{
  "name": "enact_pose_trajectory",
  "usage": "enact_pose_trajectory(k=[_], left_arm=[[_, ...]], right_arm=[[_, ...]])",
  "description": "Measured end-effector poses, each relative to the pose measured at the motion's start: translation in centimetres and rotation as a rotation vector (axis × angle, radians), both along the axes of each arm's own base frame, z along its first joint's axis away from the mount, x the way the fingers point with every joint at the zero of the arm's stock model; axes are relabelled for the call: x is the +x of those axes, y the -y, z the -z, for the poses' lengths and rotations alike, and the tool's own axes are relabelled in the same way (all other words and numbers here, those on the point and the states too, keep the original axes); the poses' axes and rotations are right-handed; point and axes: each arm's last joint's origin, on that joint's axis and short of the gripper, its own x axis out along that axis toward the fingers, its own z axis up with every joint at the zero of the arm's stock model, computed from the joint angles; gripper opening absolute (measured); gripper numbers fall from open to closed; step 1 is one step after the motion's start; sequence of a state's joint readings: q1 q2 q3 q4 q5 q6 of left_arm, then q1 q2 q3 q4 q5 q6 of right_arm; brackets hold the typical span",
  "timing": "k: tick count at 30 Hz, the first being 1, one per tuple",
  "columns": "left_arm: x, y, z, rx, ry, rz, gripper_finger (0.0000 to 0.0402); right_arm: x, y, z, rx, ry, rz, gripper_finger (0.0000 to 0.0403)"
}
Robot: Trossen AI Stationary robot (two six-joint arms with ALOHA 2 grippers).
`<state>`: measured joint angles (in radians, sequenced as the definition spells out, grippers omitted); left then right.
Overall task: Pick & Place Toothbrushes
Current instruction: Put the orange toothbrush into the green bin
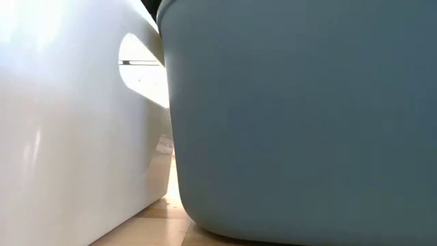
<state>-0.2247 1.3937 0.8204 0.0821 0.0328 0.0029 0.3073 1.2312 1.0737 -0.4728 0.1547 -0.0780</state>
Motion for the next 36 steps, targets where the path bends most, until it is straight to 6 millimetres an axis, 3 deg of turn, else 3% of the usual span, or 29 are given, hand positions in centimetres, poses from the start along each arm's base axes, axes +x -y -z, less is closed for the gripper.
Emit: enact_pose_trajectory(k=[5,11,21,36], left_arm=[[0.4,0.6,-1.1,-0.016,0.124,0.032,0.0],[0.5,1.5,-2.4,-0.023,0.269,0.089,0.0],[0.5,2.3,-3.6,-0.061,0.391,0.199,0.0],[0.7,1.4,-3.7,-0.073,0.41,0.168,0.0]], right_arm=[[0.1,0.0,0.0,0.0,0.008,-0.002,0.0113],[1.7,-0.7,0.9,-0.003,0.021,-0.013,0.0113],[4.2,-1.5,4.3,-0.093,-0.063,-0.062,0.0113],[4.9,-2.3,2.1,0.004,0.049,-0.035,0.0113]])
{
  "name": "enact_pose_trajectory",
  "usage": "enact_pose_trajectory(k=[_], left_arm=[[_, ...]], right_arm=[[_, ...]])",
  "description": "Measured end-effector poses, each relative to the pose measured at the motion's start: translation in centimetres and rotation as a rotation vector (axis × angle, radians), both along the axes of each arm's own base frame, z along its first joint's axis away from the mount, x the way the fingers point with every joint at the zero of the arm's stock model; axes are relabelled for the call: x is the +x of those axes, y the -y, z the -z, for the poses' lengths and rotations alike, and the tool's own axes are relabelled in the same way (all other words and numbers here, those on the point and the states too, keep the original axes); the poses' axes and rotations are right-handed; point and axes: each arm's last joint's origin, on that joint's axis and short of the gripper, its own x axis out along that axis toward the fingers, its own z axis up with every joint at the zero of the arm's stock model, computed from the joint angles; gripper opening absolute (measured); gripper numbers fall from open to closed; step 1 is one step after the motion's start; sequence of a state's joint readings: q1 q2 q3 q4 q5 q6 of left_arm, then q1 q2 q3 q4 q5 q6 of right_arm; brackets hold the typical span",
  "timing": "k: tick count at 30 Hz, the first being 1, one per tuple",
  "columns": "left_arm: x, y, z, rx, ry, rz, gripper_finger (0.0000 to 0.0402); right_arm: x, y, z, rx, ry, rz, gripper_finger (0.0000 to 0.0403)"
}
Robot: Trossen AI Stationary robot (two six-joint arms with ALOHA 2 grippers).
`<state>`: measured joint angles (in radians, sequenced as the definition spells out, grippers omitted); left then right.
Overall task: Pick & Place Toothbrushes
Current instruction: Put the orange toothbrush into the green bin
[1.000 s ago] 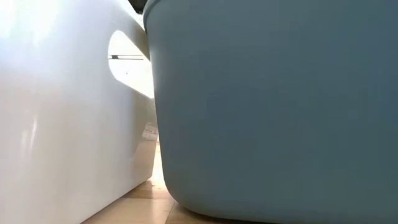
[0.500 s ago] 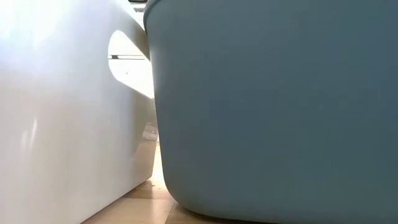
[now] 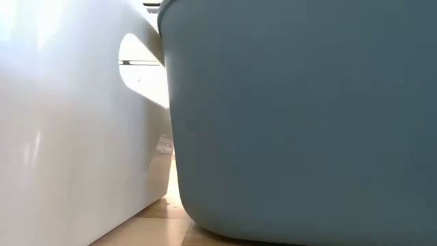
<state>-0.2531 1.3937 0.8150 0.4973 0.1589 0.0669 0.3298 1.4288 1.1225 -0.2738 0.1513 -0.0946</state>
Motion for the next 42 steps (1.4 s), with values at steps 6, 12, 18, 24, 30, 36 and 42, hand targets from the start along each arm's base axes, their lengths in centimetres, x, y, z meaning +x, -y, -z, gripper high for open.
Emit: enact_pose_trajectory(k=[6,12,18,24,30,36,42], left_arm=[[-0.1,0.3,-0.1,-0.003,0.017,0.05,0.0],[-0.2,0.7,-0.8,0.01,0.097,0.125,0.0],[-0.4,0.9,-1.8,0.013,0.219,0.188,0.0],[-0.9,1.1,-3.4,0.03,0.424,0.3,0.0],[-1.3,1.3,-3.9,0.029,0.483,0.379,0.0],[-1.5,1.5,-3.6,0.028,0.484,0.426,0.0],[-1.7,1.5,-2.7,0.006,0.437,0.43,0.0]], right_arm=[[0.3,-0.5,-0.7,0.02,0.083,-0.081,0.0113],[0.5,-1.1,-1.5,0.015,0.178,-0.156,0.0113],[0.6,-1.5,-2.1,0.024,0.243,-0.198,0.0113],[1.4,-1.9,-2.9,0.013,0.379,-0.218,0.0113],[2.4,-3.9,-2.9,-0.05,0.532,-0.287,0.0113],[3.4,-6.2,-0.7,-0.16,0.593,-0.368,0.0113],[3.6,-7.0,-0.6,-0.201,0.657,-0.387,0.0113]])
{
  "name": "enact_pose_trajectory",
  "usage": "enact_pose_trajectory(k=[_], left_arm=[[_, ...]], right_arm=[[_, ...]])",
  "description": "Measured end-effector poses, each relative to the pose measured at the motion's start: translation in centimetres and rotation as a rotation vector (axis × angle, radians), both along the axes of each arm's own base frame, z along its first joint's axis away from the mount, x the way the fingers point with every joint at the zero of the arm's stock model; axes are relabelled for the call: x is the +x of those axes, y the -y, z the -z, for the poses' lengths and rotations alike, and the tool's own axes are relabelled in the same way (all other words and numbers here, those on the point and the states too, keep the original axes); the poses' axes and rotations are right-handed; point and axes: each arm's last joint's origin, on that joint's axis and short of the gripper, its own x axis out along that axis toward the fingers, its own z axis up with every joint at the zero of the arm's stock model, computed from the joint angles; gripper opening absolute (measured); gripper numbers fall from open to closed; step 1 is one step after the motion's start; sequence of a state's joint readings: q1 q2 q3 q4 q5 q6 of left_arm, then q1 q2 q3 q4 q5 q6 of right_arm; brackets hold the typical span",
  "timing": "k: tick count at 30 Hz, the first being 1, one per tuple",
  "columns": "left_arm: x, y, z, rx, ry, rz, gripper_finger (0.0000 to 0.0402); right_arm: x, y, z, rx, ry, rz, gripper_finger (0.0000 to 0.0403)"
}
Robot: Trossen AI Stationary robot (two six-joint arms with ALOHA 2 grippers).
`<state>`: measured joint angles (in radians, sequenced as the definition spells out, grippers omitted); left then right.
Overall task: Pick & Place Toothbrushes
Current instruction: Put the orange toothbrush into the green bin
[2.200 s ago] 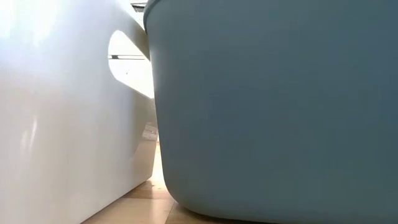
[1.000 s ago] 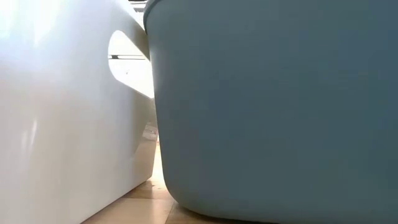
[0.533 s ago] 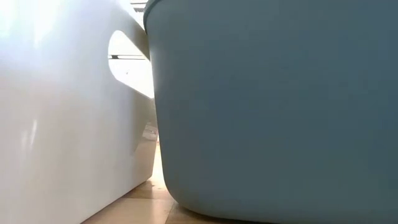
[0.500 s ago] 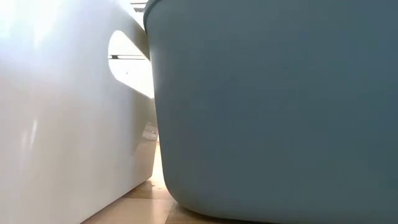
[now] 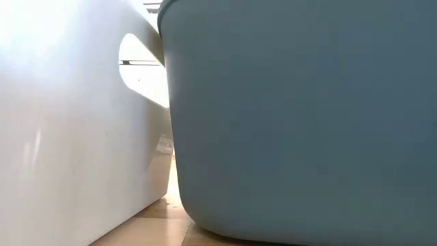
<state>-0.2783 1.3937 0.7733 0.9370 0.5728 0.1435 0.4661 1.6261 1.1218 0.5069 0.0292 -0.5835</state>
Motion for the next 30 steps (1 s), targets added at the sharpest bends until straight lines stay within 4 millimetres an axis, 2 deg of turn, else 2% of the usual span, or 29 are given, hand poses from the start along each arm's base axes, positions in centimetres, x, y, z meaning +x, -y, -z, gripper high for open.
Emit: enact_pose_trajectory(k=[7,14,19,26,30], left_arm=[[0.2,-0.1,0.5,0.001,-0.059,-0.003,0.0],[0.7,-0.8,1.0,0.011,-0.102,-0.032,0.0],[1.5,-1.5,1.9,0.0,-0.139,-0.124,0.0],[1.5,-1.5,1.9,-0.002,-0.14,-0.124,0.0],[1.5,-1.5,1.8,-0.006,-0.144,-0.123,0.0]], right_arm=[[0.3,0.6,0.0,0.011,-0.005,0.019,0.0113],[1.2,2.6,0.0,0.19,-0.086,0.077,0.0113],[1.6,3.8,0.2,0.292,-0.145,0.113,0.0113],[1.6,3.9,0.8,0.299,-0.213,0.123,0.0116],[1.5,3.7,0.8,0.299,-0.217,0.118,0.0142]])
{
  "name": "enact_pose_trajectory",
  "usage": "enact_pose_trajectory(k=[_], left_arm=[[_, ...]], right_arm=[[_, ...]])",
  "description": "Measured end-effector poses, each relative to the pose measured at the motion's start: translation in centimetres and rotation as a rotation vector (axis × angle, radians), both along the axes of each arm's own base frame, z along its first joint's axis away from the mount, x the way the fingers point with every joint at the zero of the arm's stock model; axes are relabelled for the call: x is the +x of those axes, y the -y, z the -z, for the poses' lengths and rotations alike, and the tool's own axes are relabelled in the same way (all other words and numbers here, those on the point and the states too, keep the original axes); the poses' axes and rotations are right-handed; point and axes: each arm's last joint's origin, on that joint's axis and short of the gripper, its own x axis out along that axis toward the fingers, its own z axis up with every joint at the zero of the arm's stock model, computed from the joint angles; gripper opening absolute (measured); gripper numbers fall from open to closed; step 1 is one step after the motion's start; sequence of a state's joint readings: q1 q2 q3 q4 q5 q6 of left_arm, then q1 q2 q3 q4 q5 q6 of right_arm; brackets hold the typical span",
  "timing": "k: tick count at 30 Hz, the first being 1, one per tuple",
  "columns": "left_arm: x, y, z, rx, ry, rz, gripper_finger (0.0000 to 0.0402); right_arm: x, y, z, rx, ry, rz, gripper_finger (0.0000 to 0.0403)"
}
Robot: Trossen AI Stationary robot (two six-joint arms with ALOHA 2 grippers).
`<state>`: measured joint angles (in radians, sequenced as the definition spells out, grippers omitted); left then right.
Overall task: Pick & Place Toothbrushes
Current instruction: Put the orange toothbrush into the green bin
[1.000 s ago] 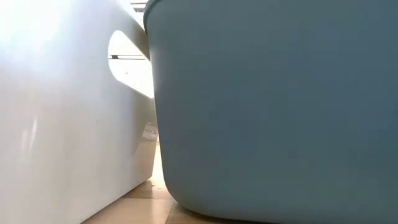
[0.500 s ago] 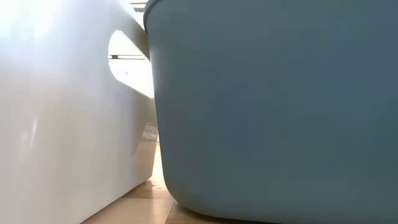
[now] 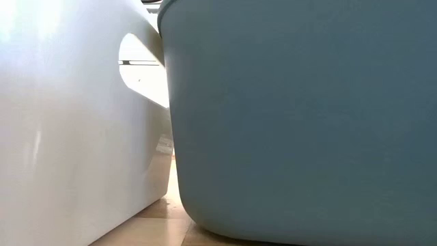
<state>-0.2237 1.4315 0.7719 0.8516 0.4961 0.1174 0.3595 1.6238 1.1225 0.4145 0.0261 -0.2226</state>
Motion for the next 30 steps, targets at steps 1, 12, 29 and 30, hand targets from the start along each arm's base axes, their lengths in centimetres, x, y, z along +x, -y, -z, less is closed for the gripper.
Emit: enact_pose_trajectory(k=[1,12,29,30], left_arm=[[0.0,0.0,0.0,-0.002,-0.001,0.001,0.0],[-0.08,0.09,0.04,-0.005,-0.015,0.045,0.0],[0.08,-0.13,0.02,0.008,0.007,-0.038,0.0],[0.1,-0.15,0.02,0.01,0.009,-0.046,0.0]], right_arm=[[0.0,0.0,0.01,0.007,-0.003,0.001,0.0152],[-0.04,0.0,0.18,0.031,-0.033,0.0,0.0268],[-0.09,-0.24,-0.11,0.056,-0.016,-0.005,0.0271],[-0.05,-0.14,-0.11,0.058,-0.017,-0.002,0.0271]])
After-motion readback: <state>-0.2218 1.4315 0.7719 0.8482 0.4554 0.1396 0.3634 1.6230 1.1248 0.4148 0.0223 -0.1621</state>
